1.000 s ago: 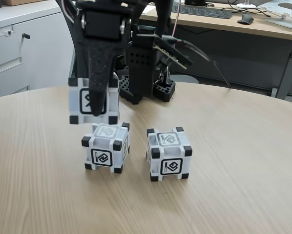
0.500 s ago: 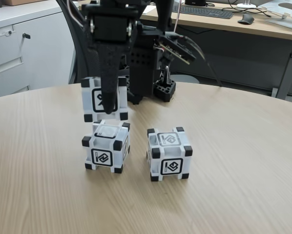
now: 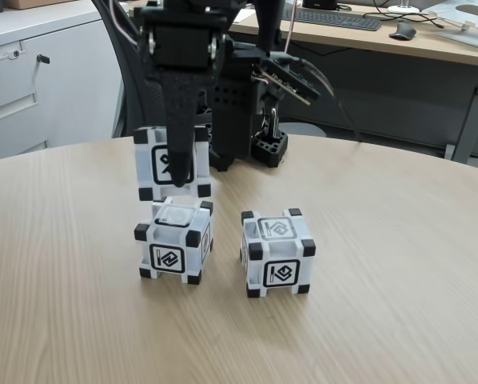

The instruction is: Stack cubes from left to right.

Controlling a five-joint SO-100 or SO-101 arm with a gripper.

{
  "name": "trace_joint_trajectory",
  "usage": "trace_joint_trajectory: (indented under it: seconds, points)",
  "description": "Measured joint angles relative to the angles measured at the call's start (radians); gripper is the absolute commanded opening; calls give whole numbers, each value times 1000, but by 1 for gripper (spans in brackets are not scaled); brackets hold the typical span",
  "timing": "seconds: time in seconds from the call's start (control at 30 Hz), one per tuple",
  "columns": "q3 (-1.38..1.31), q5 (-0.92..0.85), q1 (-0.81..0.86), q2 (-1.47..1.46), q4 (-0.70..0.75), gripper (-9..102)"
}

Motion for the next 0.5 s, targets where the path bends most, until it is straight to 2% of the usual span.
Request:
trace_joint_trajectory:
  seconds: [0.5]
  points:
    - [0,20,0,-97,-2,0]
